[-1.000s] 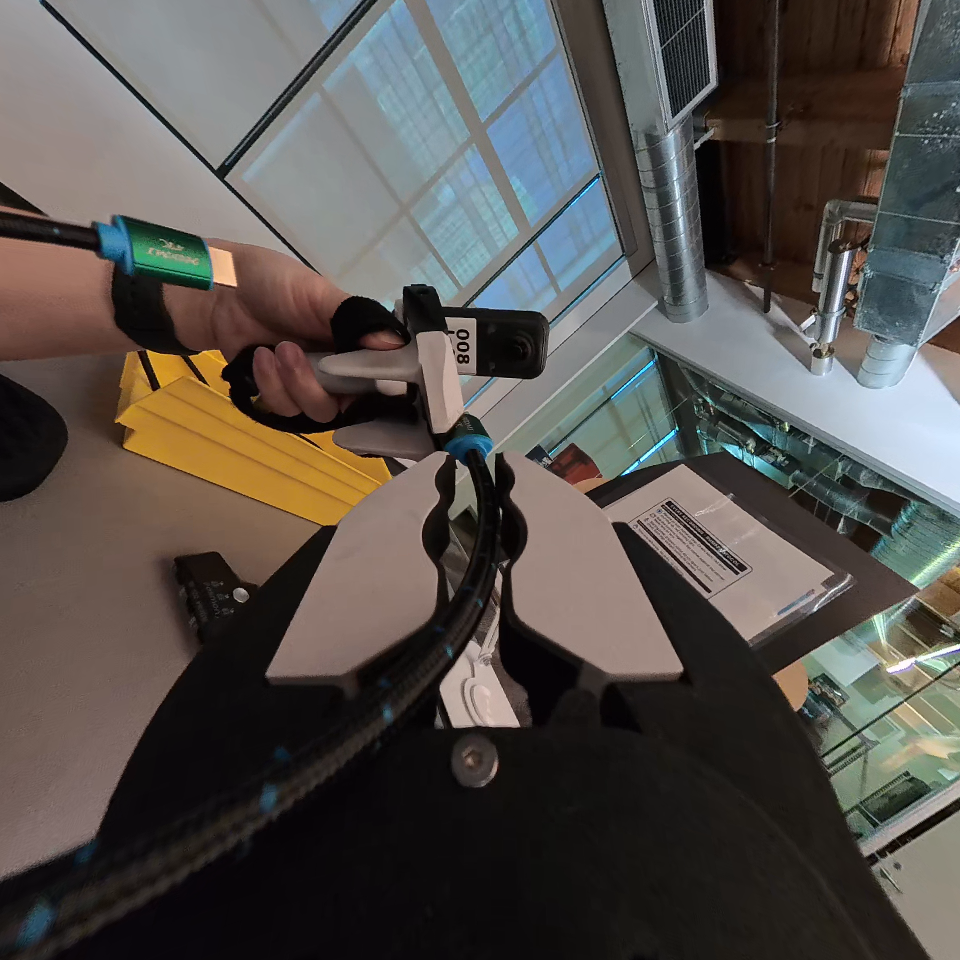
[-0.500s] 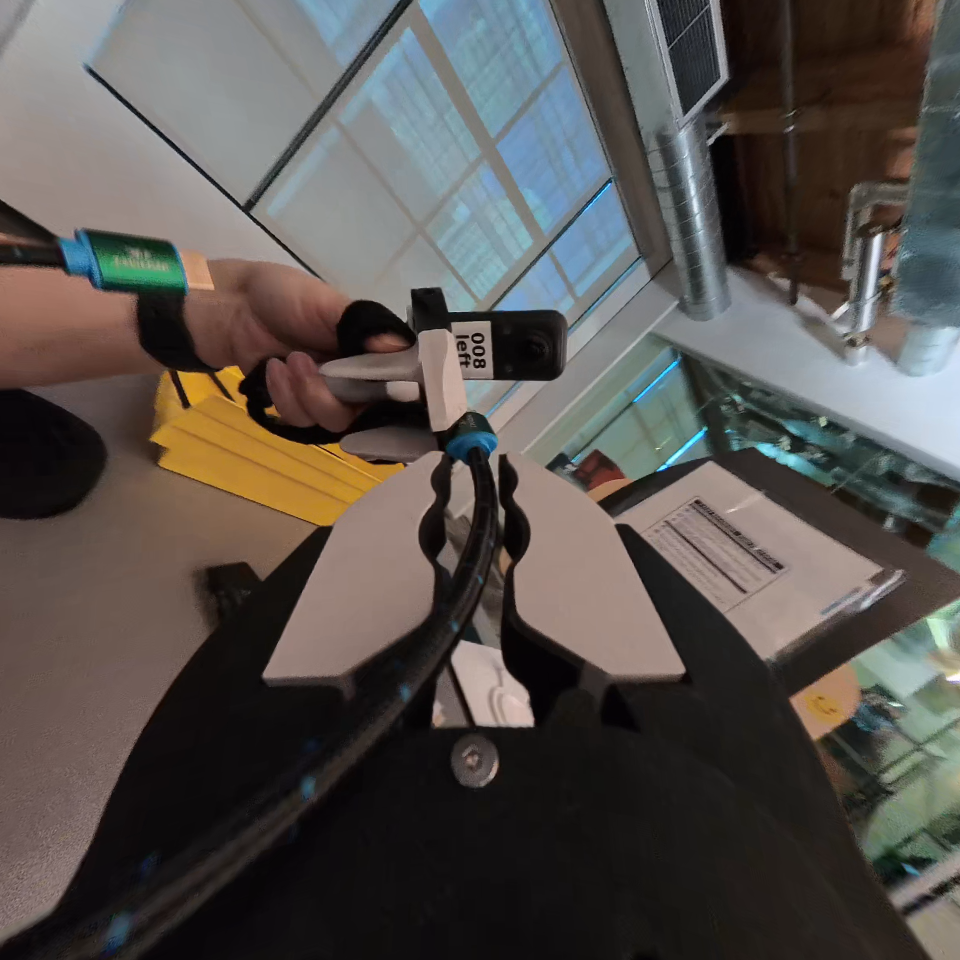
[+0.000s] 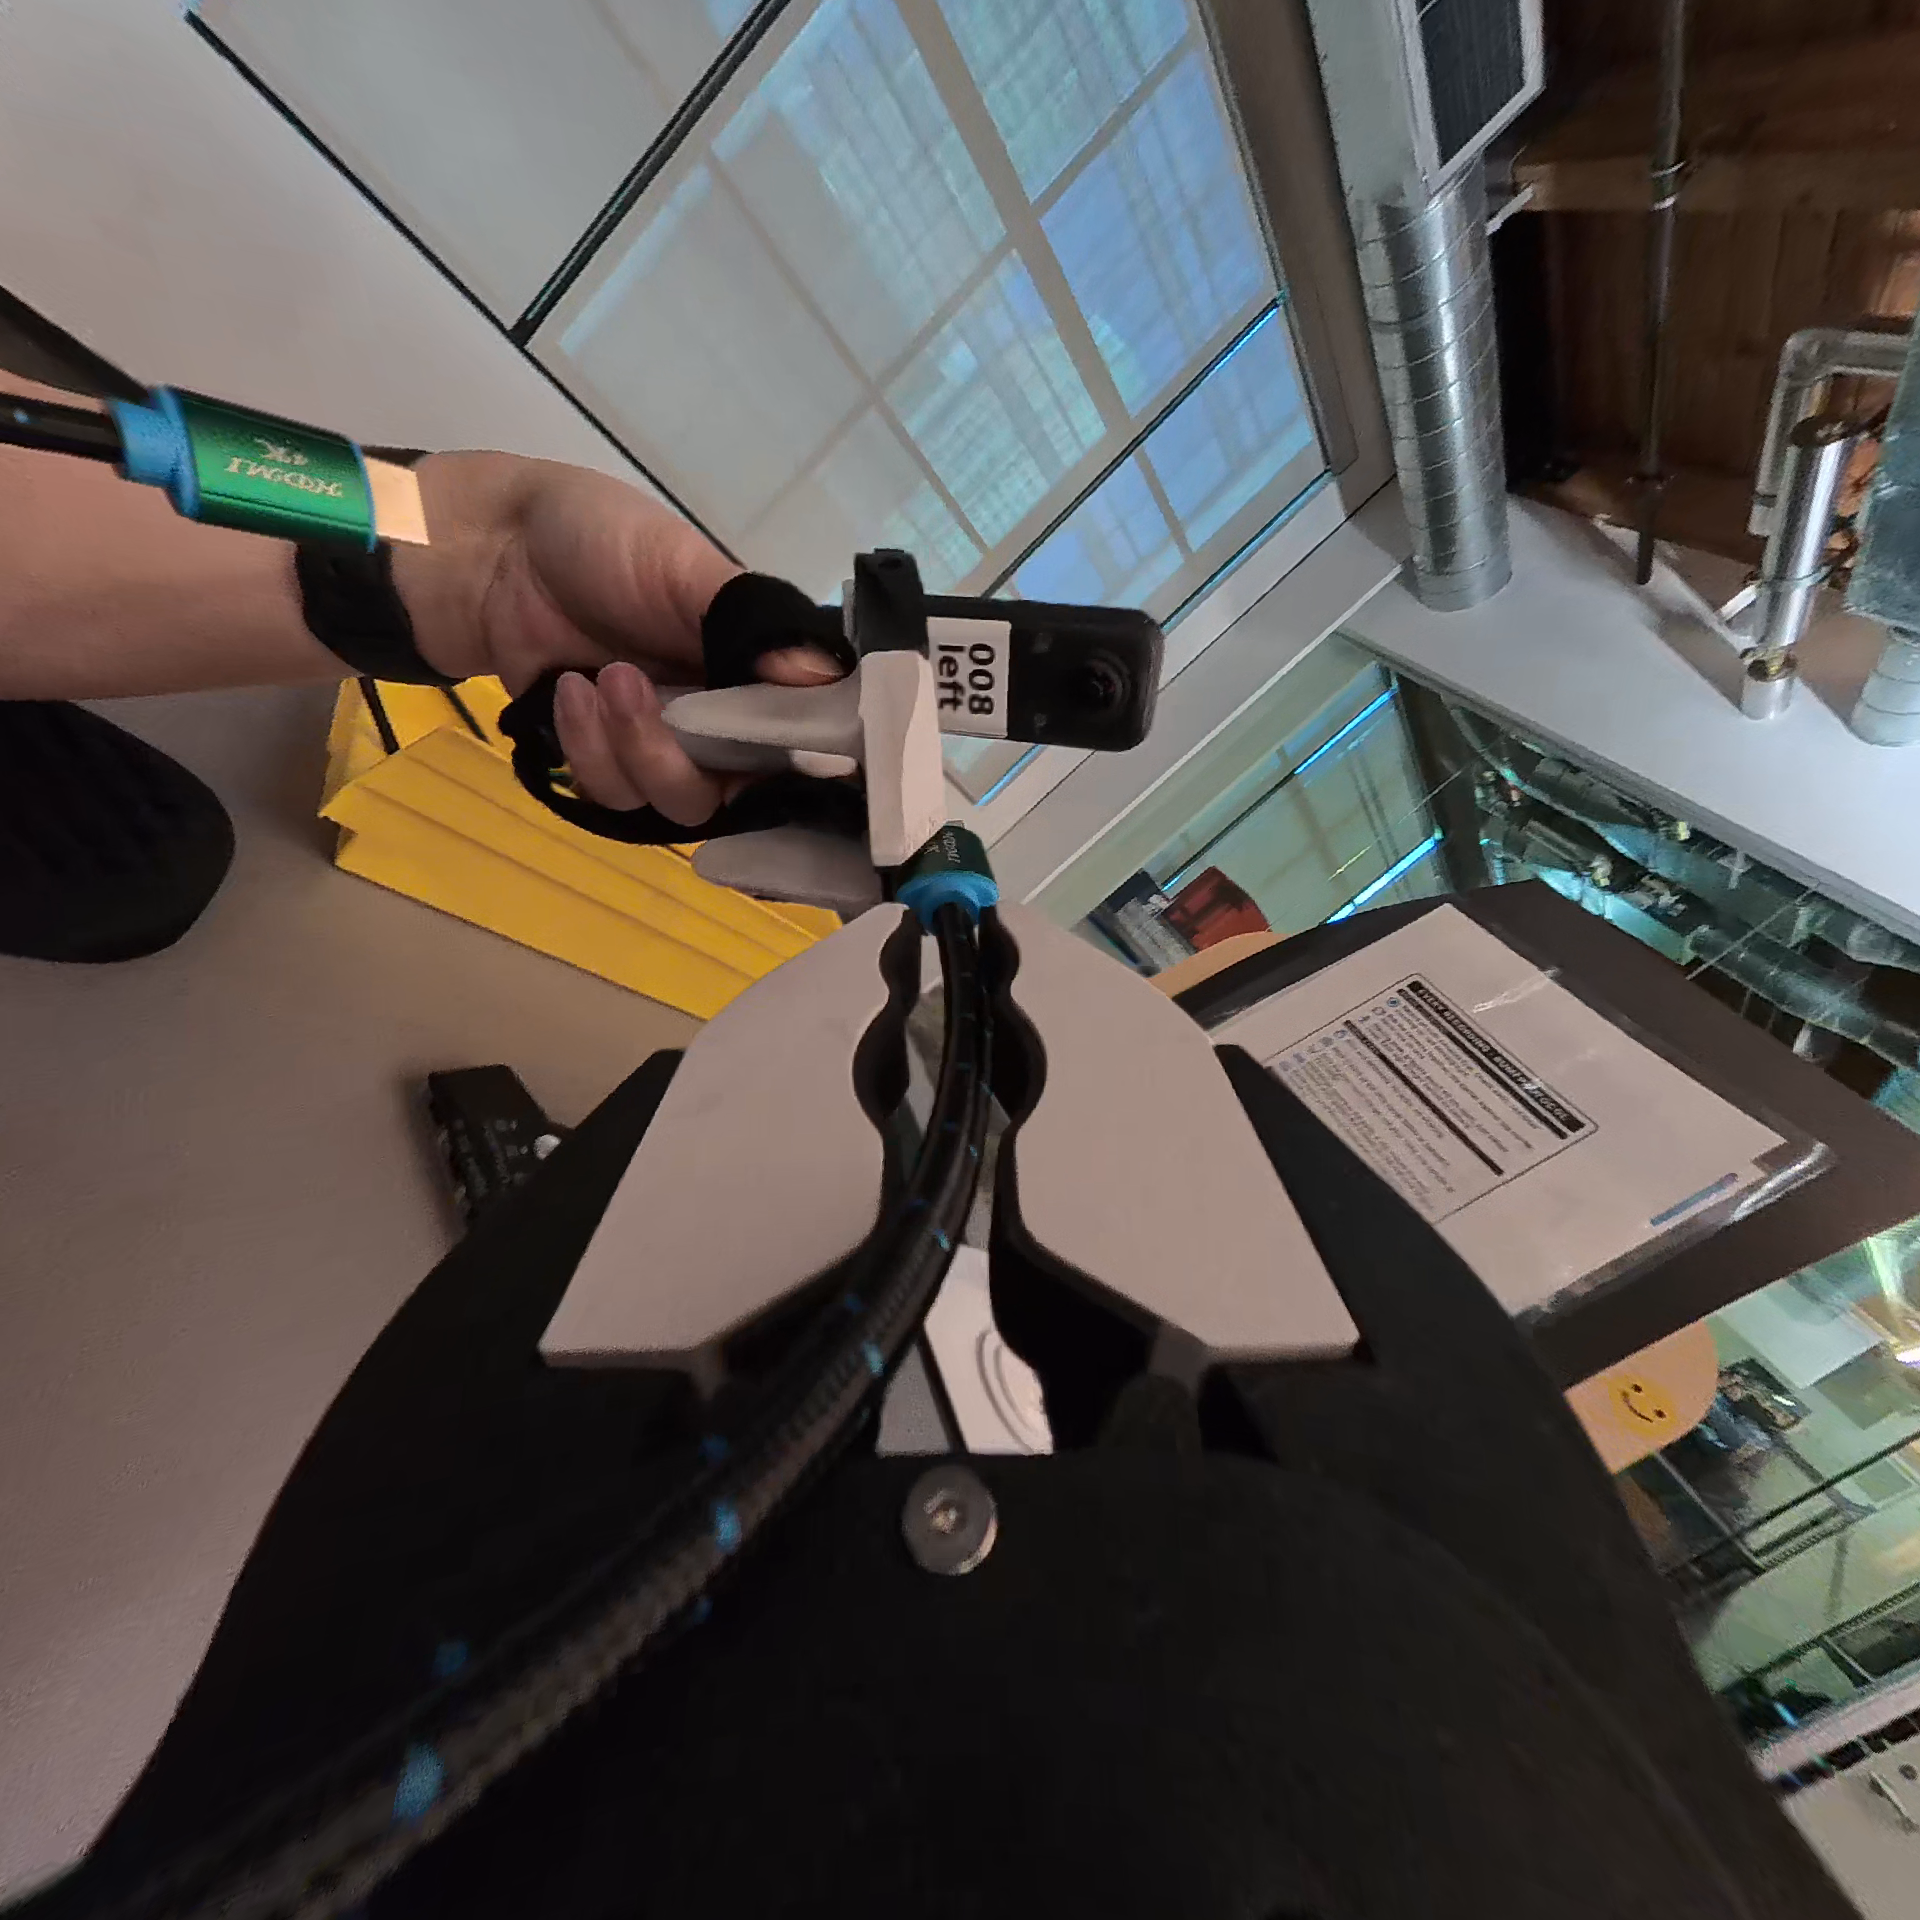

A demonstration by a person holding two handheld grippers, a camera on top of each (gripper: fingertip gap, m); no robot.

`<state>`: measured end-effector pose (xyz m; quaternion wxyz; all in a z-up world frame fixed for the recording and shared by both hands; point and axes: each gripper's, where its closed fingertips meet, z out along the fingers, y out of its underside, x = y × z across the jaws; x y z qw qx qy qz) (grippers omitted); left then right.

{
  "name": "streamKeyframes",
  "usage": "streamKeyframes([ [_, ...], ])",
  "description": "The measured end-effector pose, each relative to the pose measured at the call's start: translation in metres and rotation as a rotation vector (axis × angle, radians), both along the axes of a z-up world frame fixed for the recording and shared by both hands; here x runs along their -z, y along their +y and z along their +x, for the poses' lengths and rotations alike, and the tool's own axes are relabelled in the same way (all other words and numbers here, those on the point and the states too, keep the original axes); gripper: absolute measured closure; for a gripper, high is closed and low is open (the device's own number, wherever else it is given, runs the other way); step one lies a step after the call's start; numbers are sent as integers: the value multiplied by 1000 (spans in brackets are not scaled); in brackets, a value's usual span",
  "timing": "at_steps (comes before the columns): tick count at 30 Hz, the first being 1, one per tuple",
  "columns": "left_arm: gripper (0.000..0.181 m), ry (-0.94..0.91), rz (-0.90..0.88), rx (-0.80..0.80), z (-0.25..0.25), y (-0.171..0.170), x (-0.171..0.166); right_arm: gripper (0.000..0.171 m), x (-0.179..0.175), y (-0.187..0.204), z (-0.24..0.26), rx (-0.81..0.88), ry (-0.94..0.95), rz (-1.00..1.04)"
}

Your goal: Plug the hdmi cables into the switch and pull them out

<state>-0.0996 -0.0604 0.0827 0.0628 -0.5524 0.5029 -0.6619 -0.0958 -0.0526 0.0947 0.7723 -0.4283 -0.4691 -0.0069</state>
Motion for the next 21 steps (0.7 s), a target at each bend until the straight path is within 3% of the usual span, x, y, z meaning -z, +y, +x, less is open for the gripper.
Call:
streamKeyframes([
  [1, 171, 7, 3, 4, 0, 0, 1, 160, 1, 0, 0, -11, -7, -17],
  [13, 171, 0, 36, 8, 1, 5, 6, 163, 6, 4, 1, 9, -18, -86],
  [15, 171, -5, 170, -24, -1, 9, 8, 163, 4, 5, 2, 4, 12, -114],
  [21, 132, 220, 815, -381, -40, 75, 36, 163, -10, 19, 39, 70, 163, -166],
])
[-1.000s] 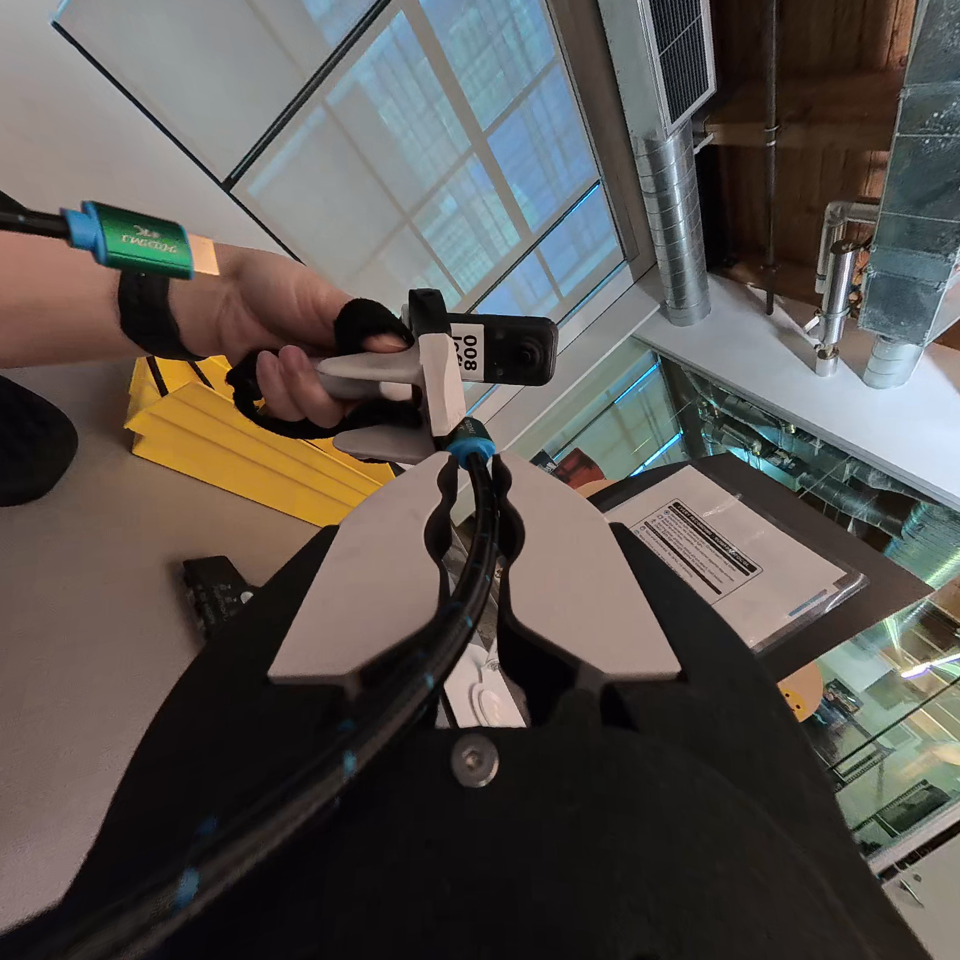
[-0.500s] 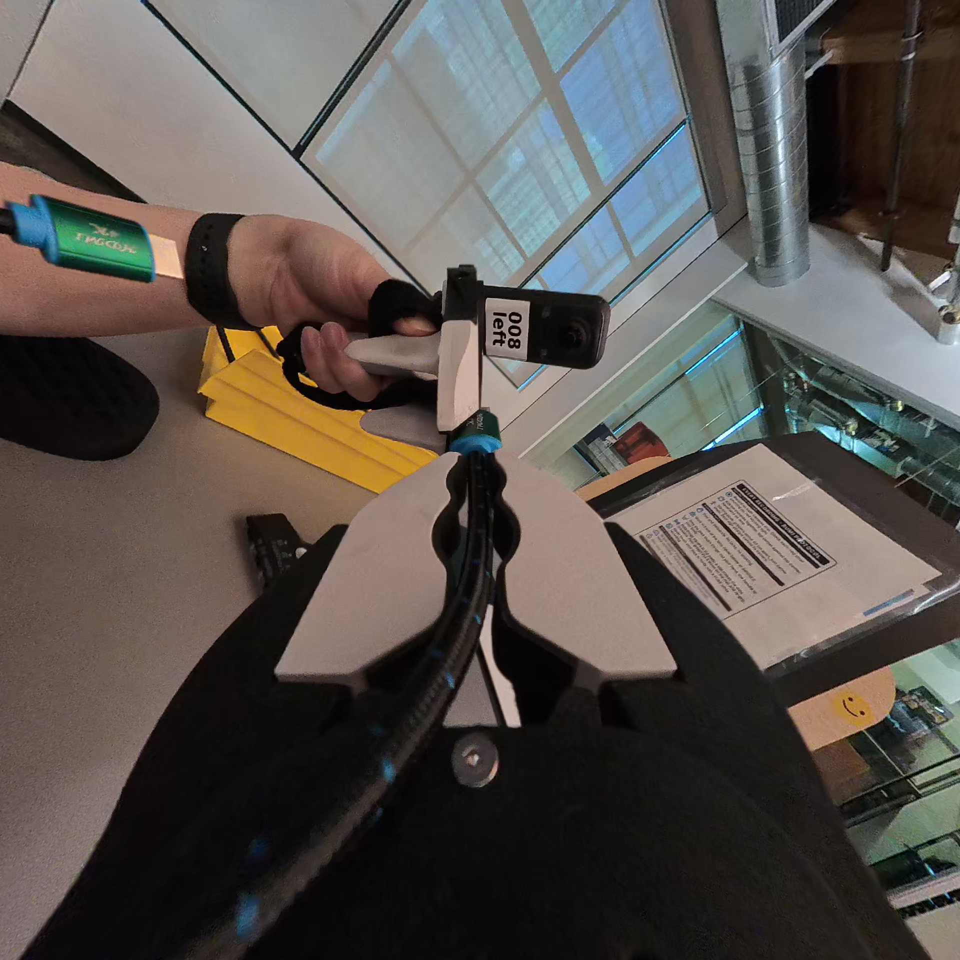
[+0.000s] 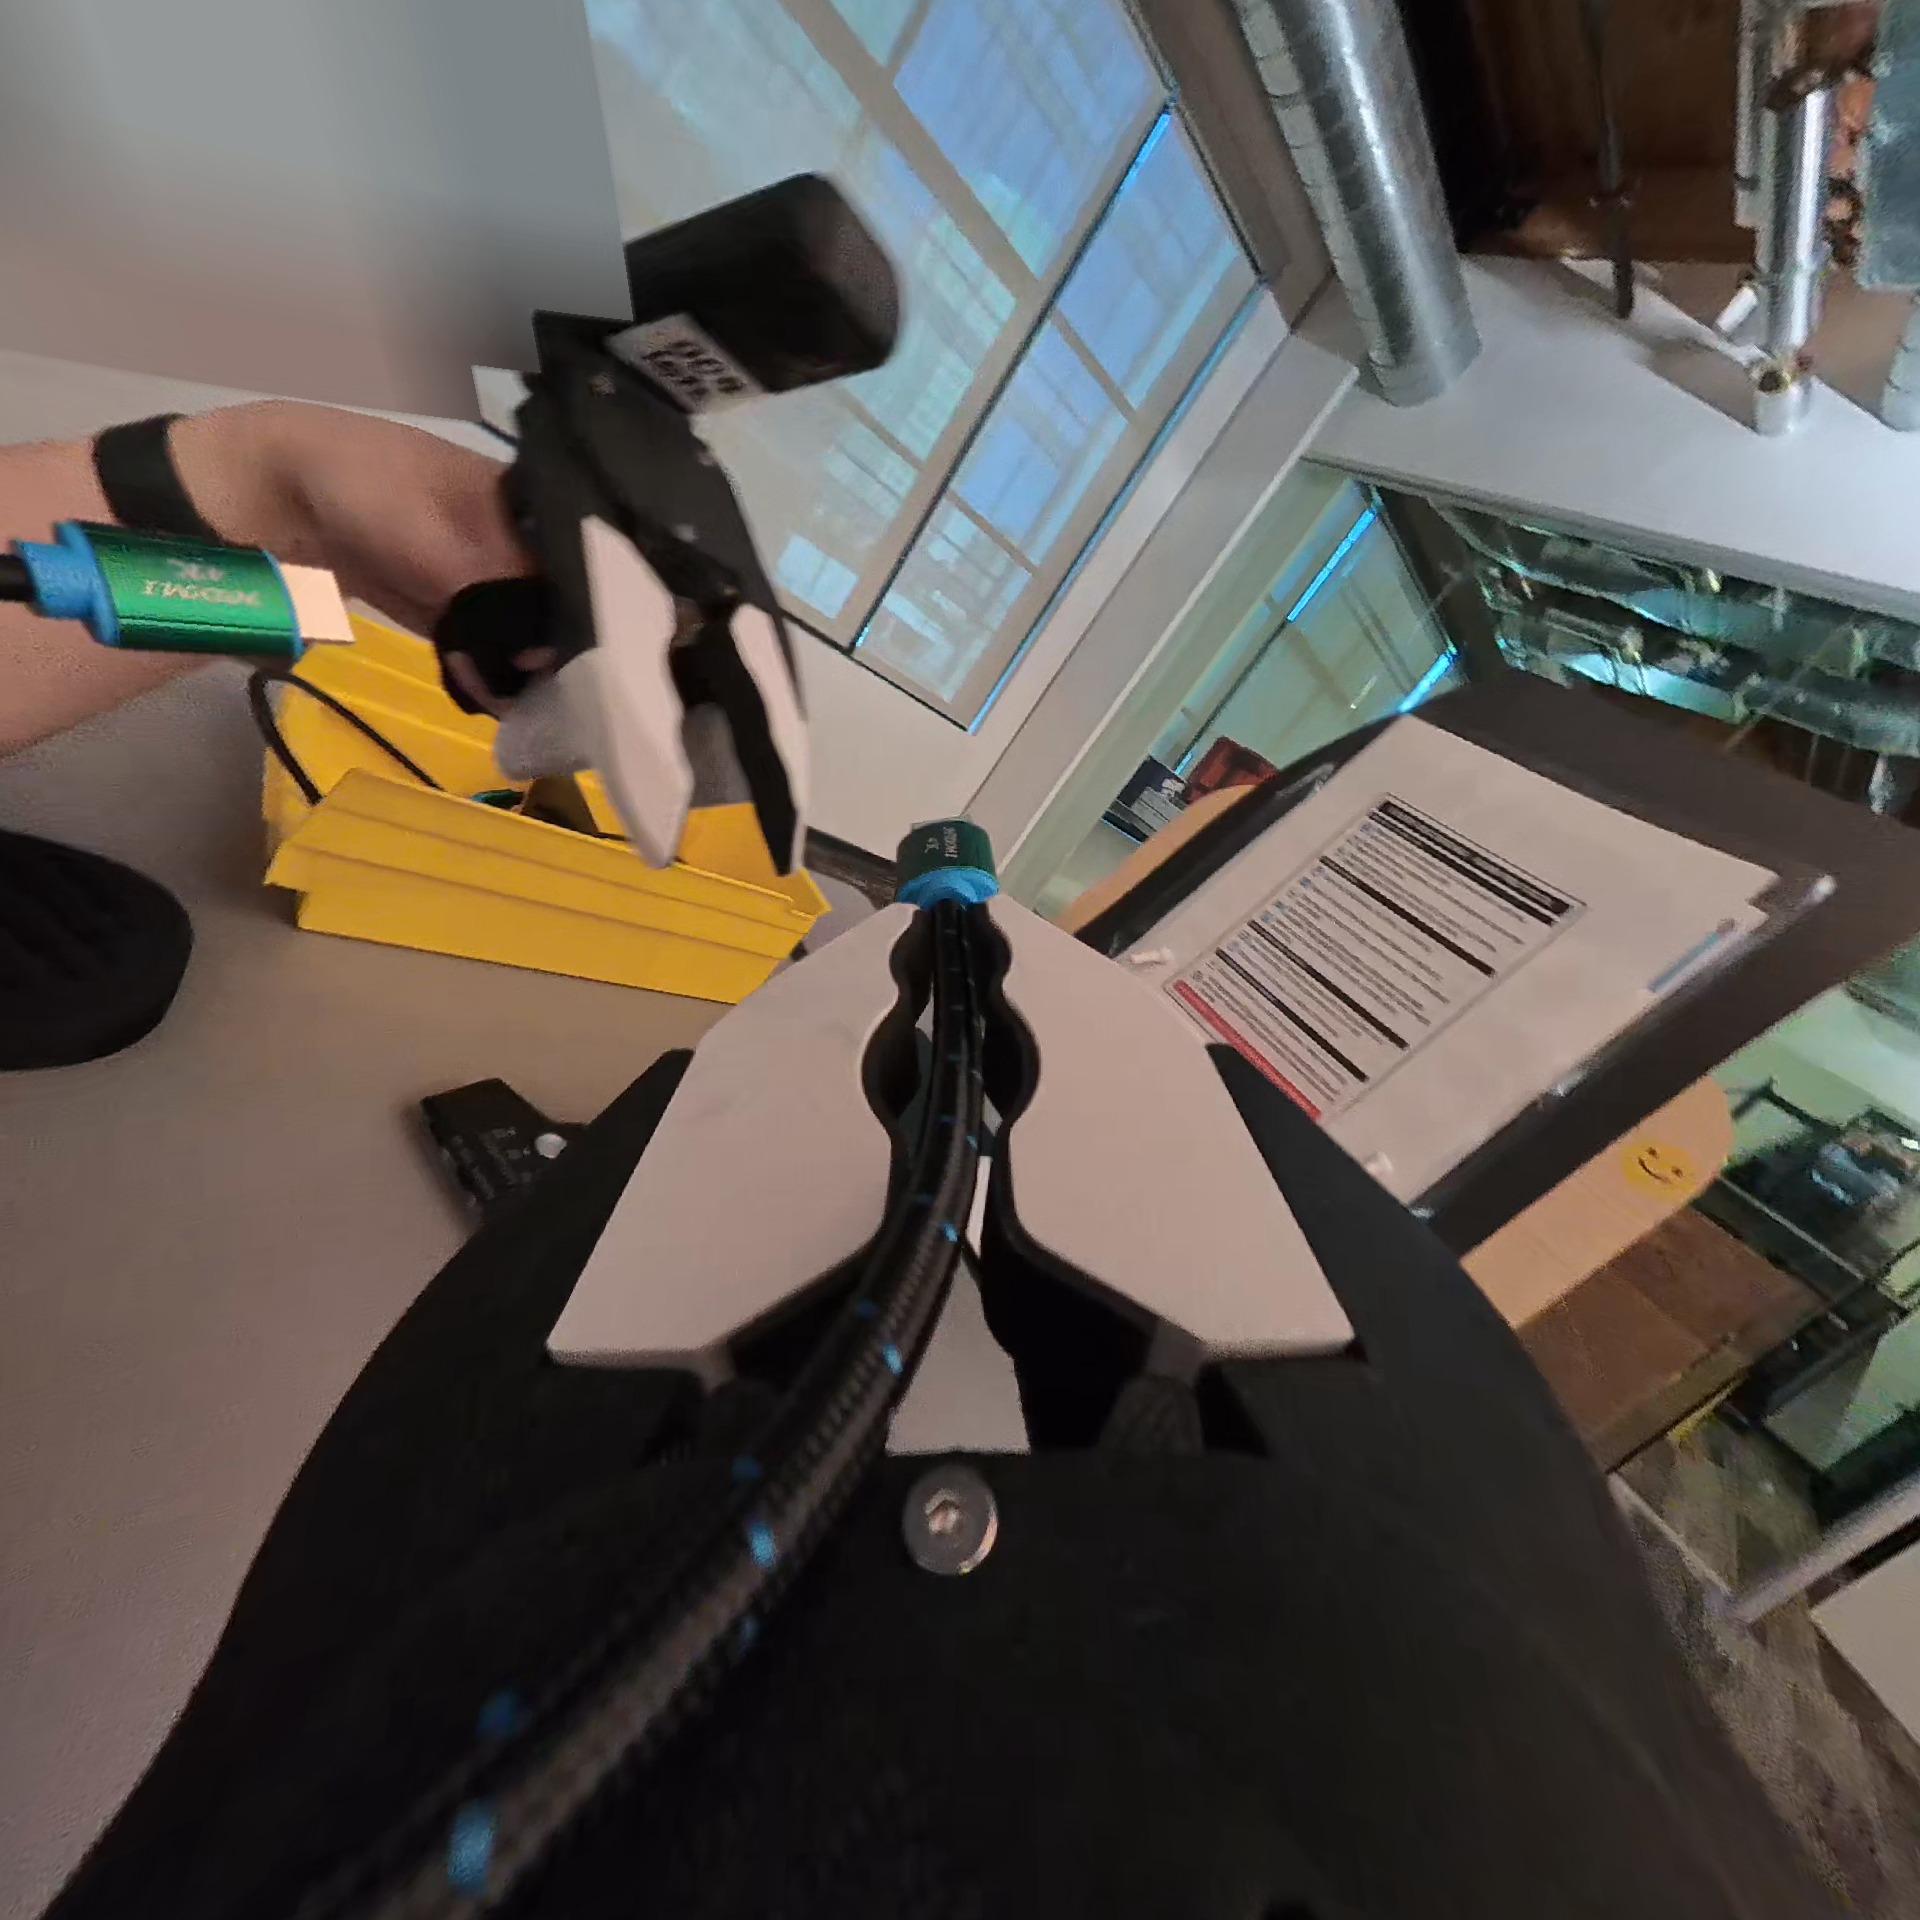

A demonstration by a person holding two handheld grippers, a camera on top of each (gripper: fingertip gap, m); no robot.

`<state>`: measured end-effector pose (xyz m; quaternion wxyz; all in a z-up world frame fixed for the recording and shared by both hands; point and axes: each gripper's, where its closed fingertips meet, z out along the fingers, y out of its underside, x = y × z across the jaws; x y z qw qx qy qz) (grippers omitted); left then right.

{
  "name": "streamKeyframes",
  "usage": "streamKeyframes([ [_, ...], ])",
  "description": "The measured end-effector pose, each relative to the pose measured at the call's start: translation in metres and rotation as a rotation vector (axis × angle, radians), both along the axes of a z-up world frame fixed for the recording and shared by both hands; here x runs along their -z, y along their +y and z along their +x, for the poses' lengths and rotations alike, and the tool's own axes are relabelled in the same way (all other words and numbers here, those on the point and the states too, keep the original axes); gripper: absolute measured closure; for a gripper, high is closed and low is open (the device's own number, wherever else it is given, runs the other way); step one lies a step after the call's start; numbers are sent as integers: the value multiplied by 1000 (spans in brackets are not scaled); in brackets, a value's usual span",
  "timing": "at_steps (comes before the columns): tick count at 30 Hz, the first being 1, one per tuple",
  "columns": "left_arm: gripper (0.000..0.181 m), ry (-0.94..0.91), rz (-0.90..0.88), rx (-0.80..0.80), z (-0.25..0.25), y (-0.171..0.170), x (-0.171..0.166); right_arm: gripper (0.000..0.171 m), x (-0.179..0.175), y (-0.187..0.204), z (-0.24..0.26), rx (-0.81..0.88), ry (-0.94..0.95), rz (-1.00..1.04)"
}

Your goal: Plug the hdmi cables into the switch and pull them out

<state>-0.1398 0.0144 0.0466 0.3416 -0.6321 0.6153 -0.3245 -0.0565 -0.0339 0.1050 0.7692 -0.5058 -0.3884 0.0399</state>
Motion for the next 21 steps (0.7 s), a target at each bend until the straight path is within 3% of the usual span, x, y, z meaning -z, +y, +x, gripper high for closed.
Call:
streamKeyframes([
  [3, 119, 322, 126, -150, -37, 34, 50, 163, -4, 3, 13, 28, 35, -20],
  [8, 115, 666, -76, -239, -66, 55, 125, 163, -4, 1, 12, 25, 14, -20],
  [17, 118, 921, -269, -270, -87, 51, 182, 162, 0, 0, 4, 28, -60, 5],
  [21, 120, 919, -289, -270, -89, 56, 188, 162, 0, -2, 2, 17, -71, 7],
])
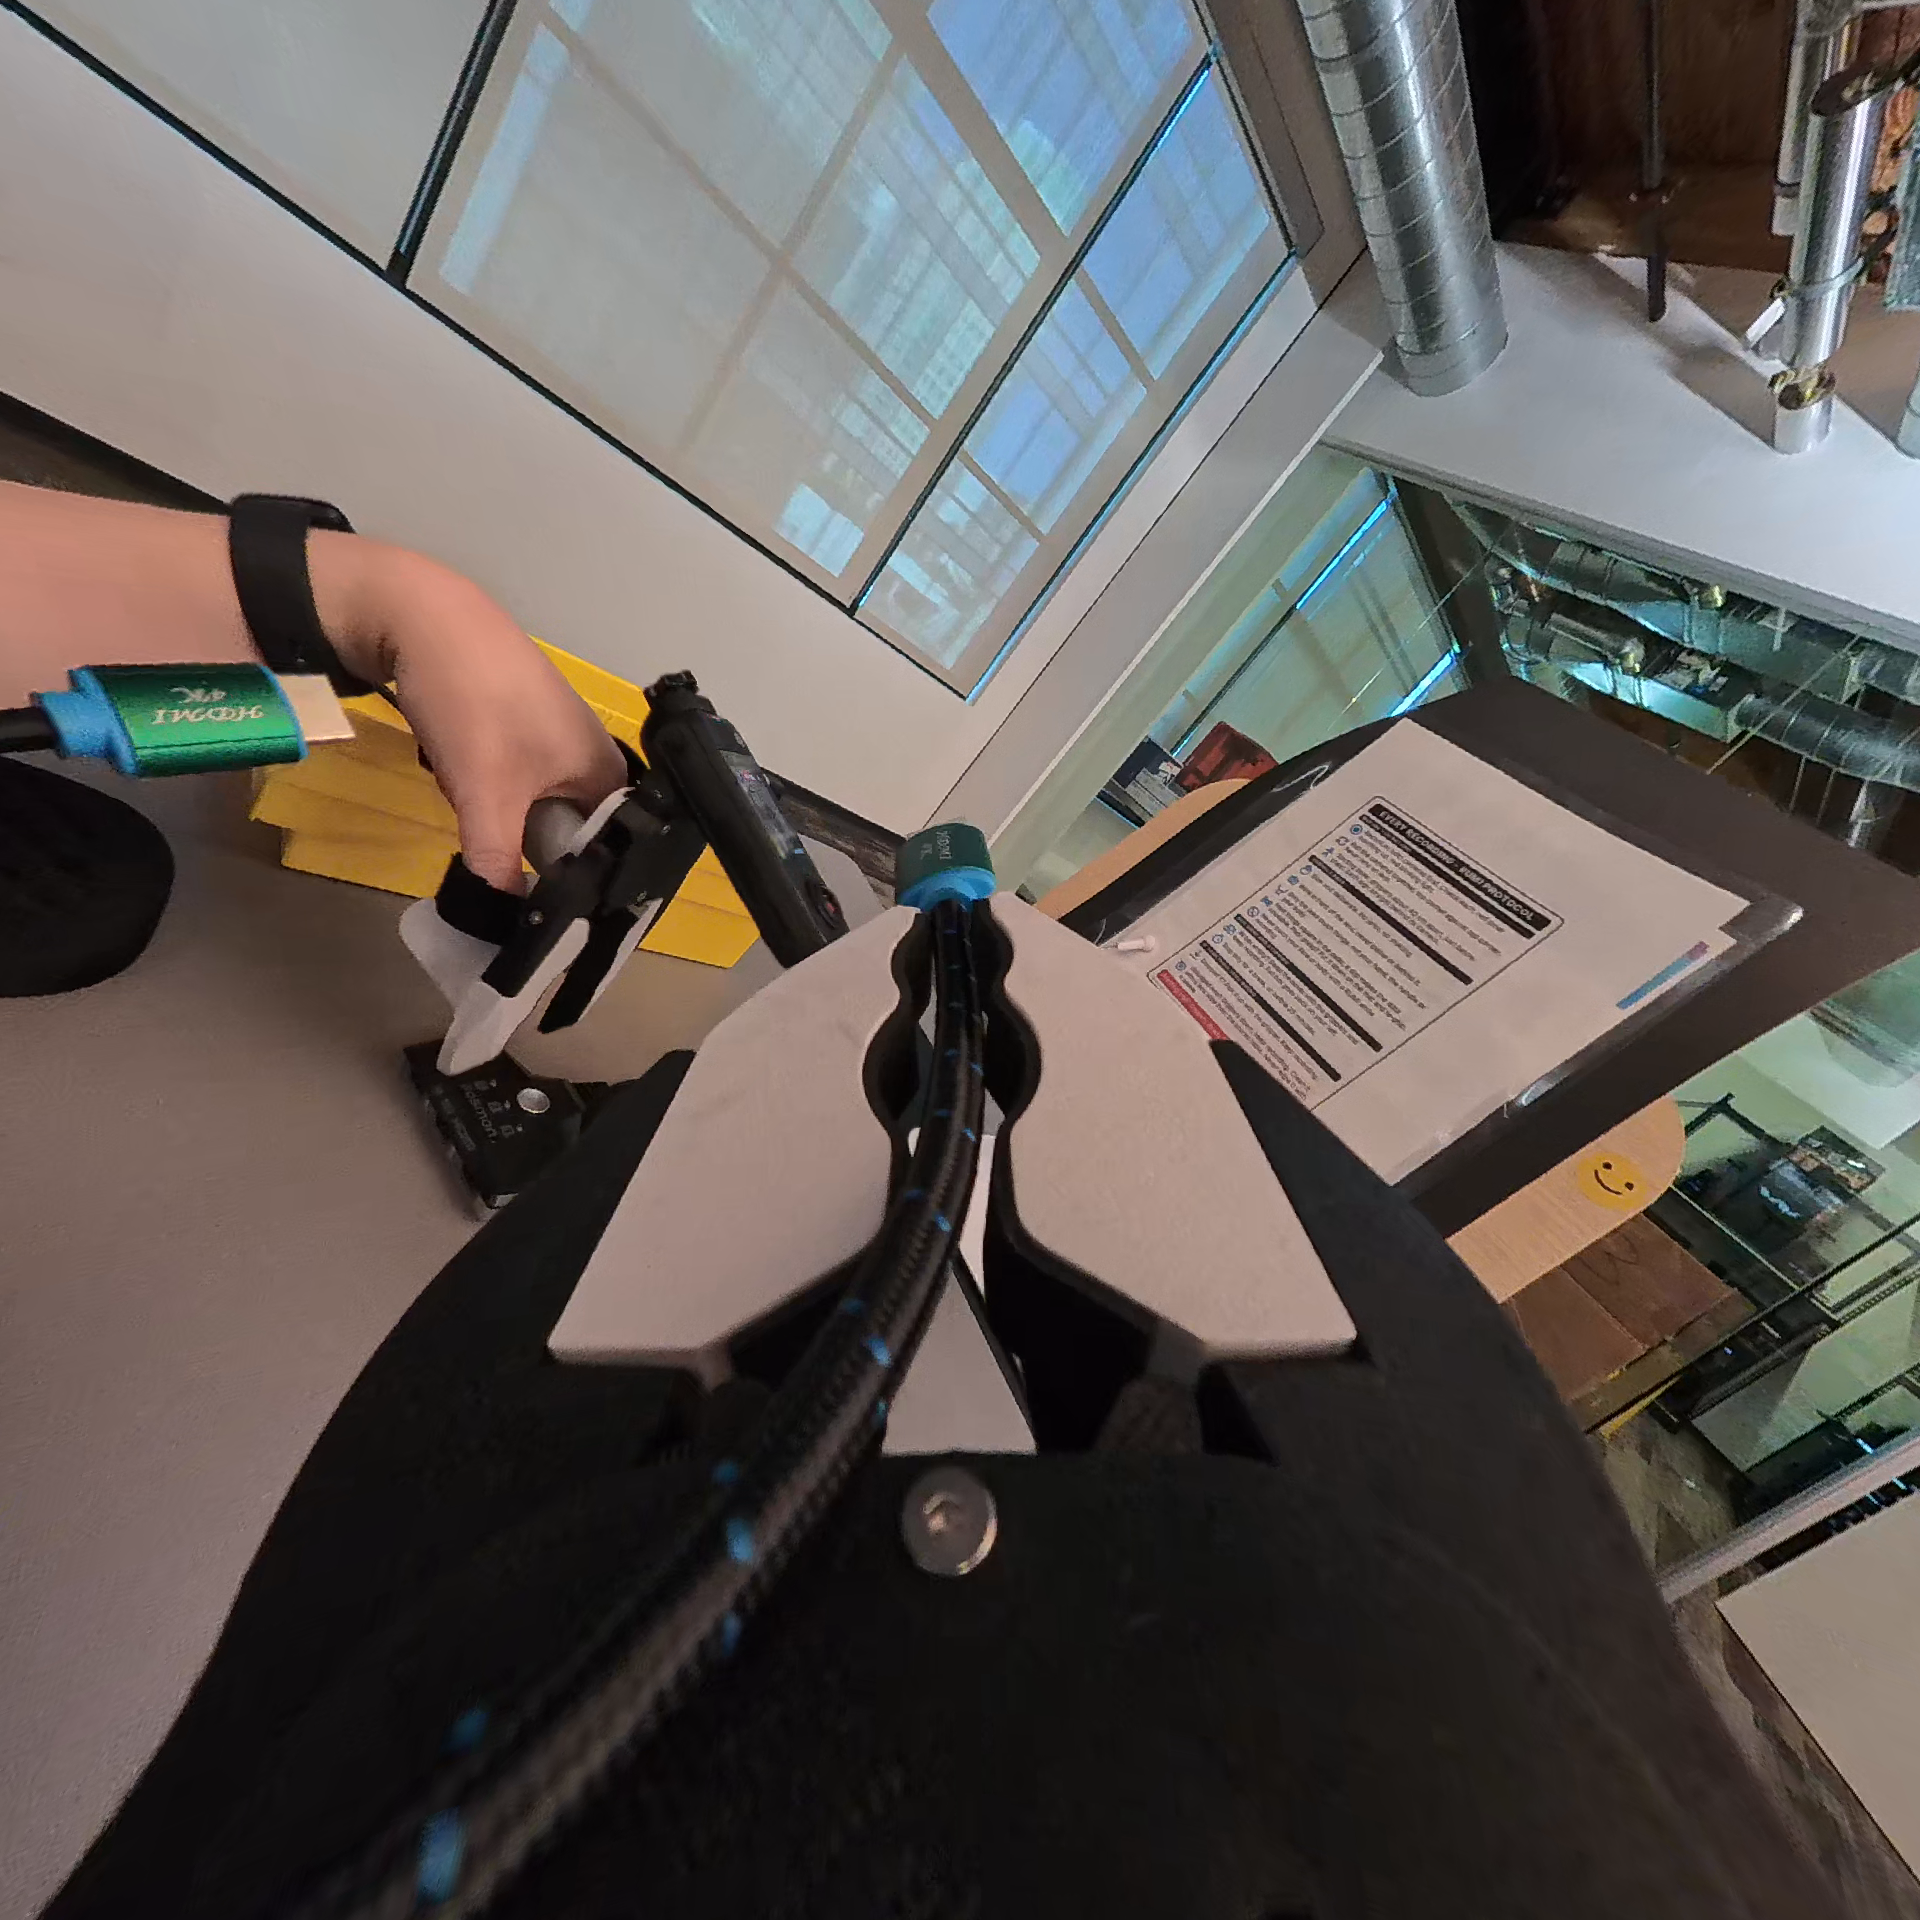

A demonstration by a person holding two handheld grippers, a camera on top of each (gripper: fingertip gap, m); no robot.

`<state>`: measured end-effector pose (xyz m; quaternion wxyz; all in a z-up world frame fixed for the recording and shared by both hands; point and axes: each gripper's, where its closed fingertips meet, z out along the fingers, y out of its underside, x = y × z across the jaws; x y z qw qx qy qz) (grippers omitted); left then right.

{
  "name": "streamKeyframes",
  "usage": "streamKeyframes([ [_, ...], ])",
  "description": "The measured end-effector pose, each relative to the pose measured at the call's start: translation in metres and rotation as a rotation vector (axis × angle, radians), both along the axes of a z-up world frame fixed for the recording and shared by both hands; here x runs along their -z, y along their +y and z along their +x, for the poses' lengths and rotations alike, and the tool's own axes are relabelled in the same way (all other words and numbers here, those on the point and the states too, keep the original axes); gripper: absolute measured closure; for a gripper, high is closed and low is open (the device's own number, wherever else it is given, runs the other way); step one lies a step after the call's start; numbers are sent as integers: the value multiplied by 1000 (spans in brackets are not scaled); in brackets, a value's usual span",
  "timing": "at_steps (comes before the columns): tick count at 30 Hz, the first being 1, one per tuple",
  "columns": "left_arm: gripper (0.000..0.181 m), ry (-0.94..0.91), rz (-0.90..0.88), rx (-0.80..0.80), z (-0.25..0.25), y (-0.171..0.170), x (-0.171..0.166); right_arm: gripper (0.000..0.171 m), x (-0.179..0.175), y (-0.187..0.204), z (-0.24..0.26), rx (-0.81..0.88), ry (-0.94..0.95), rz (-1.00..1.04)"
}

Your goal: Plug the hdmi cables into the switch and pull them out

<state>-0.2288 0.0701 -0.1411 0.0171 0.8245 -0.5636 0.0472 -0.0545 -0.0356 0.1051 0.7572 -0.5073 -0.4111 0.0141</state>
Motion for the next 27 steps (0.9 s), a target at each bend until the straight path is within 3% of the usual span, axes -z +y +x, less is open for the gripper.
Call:
streamKeyframes([
  [8, 125, 71, -135, 6, -6, -23, 14, 163, 1, 2, 2, 0, 0, -1],
  [13, 122, 143, -122, 191, -4, -45, 15, 162, 0, 0, 2, -1, -1, 6],
  [14, 126, 138, -137, 237, -2, -52, 14, 162, -1, 0, 2, 0, -2, 8],
  [16, 152, 77, -248, 304, 9, -76, 10, 162, -1, 0, 3, 1, -1, 11],
  [19, 164, -75, -419, 374, 36, -107, -8, 163, -4, -2, 6, 2, 7, 25],
  [25, 151, -175, -55, 508, 57, -68, -13, 162, -14, -9, 11, -14, 31, 50],
  [27, 139, -182, 79, 556, 58, -54, -16, 162, -15, -10, 13, -16, 40, 53],
])
